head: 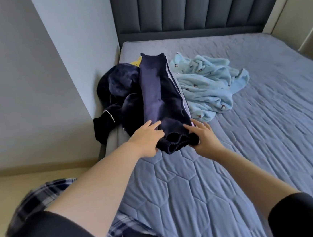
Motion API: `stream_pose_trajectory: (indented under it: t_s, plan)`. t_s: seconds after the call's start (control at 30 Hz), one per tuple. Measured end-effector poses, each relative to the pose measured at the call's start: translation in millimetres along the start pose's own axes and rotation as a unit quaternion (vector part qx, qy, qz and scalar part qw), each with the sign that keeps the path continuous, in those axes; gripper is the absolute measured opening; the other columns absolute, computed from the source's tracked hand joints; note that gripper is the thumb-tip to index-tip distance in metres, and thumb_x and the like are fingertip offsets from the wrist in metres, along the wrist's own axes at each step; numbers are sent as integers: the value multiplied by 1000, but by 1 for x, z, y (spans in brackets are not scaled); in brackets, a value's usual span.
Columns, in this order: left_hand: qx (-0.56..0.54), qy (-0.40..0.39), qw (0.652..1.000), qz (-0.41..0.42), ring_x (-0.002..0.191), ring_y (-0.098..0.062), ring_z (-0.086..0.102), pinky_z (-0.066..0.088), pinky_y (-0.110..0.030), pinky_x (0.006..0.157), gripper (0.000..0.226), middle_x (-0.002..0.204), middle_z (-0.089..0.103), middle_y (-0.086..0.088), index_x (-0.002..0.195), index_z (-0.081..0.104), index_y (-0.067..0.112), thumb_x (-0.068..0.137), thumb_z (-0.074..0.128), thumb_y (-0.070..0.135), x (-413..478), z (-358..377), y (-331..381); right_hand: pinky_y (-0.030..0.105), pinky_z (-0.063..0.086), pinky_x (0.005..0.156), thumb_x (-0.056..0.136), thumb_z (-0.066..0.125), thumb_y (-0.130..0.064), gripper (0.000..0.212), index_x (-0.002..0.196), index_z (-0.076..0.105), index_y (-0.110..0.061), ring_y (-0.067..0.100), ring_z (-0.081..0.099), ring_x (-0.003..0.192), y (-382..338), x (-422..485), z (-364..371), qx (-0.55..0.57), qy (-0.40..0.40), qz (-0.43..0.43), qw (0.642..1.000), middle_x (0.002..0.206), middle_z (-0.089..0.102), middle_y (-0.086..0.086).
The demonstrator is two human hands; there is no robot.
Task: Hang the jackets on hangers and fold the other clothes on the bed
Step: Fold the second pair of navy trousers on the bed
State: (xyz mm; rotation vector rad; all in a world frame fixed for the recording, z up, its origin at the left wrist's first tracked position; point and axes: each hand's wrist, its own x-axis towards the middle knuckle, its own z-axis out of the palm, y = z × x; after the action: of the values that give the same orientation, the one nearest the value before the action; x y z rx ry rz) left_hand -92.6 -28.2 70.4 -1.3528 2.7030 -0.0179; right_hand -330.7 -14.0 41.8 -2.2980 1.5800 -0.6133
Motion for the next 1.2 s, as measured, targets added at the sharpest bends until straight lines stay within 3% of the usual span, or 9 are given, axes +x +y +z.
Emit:
stream_pose_trajectory:
  t_s: [0.07, 0.17, 0.3, 0.43, 0.63, 0.73, 0.83, 1.03, 1.2]
  plan:
    - [-157, -62, 985, -45, 126, -27, 45, 31, -36, 111, 20, 123, 57, -7, 101, 54, 19, 82, 52, 14, -2, 2, 7, 38, 9, 117, 81, 68, -14, 39, 119, 61, -10, 26, 41, 133, 5, -8, -7, 4, -77, 11, 997, 118, 64, 5]
    - [-246, -206, 943, -86, 88, -23, 58, 44, -29, 70, 8, 95, 64, -4, 84, 55, 20, 78, 57, 15, -2, 14, 29, 38, 43, 94, 78, 65, -22, 11, 84, 56, -19, 25, 56, 90, 5, -22, -11, -28, -228, 45, 972, 76, 61, -2]
    - [-268, -416, 862, -105, 118, -20, 51, 45, -26, 91, 74, 141, 45, -2, 140, 40, 14, 76, 74, 29, -5, 35, 65, 28, 40, 65, 67, 69, -19, 14, 77, 60, -18, 16, 55, 69, 0, -33, -12, 0, -507, 95, 856, 73, 61, 4]
    - [-432, -473, 760, -106, 89, -14, 58, 51, -22, 79, 21, 107, 59, -6, 95, 54, 14, 82, 70, 8, -14, 45, 67, 25, 42, 75, 77, 69, -9, 21, 97, 65, -10, 14, 56, 82, 3, -32, -11, 55, -596, 115, 793, 86, 61, 3]
    - [-702, -277, 634, -168, 86, -20, 67, 49, -33, 83, 11, 88, 72, -5, 88, 68, 13, 86, 61, 4, -7, 29, 15, 18, 46, 78, 76, 68, -4, 21, 97, 66, -7, 6, 64, 84, 18, 11, -50, 242, -469, 141, 838, 91, 70, -3]
    - [-711, 28, 654, -257, 105, -26, 64, 51, -31, 86, 20, 106, 69, -6, 104, 67, 10, 87, 64, 21, 17, 21, -10, 22, 44, 82, 85, 70, -13, 17, 101, 66, -17, 6, 61, 85, 22, 52, -48, 230, -155, 160, 947, 93, 67, -5]
    - [-670, 163, 641, -338, 122, -17, 49, 36, -21, 86, 55, 135, 50, 2, 141, 40, 20, 91, 57, 38, 31, 29, -23, 25, 39, 92, 85, 69, -32, 52, 129, 47, -17, 9, 51, 102, 25, 79, -22, 202, 116, 241, 942, 112, 53, -4]
    - [-555, 16, 711, -430, 121, -28, 48, 40, -35, 92, 72, 140, 42, -10, 140, 38, 9, 85, 61, 49, 23, 88, 2, 34, 47, 94, 82, 66, -52, 64, 118, 58, 0, 23, 61, 103, 67, 59, 39, 257, -28, 428, 866, 112, 65, 12]
    - [-606, 31, 619, -499, 122, -33, 46, 38, -37, 86, 85, 143, 33, -13, 142, 26, 9, 79, 71, 44, 44, 82, 7, 33, 50, 85, 83, 68, -46, 43, 105, 64, -9, 21, 64, 90, 64, 54, 50, 314, -36, 436, 843, 103, 68, 8]
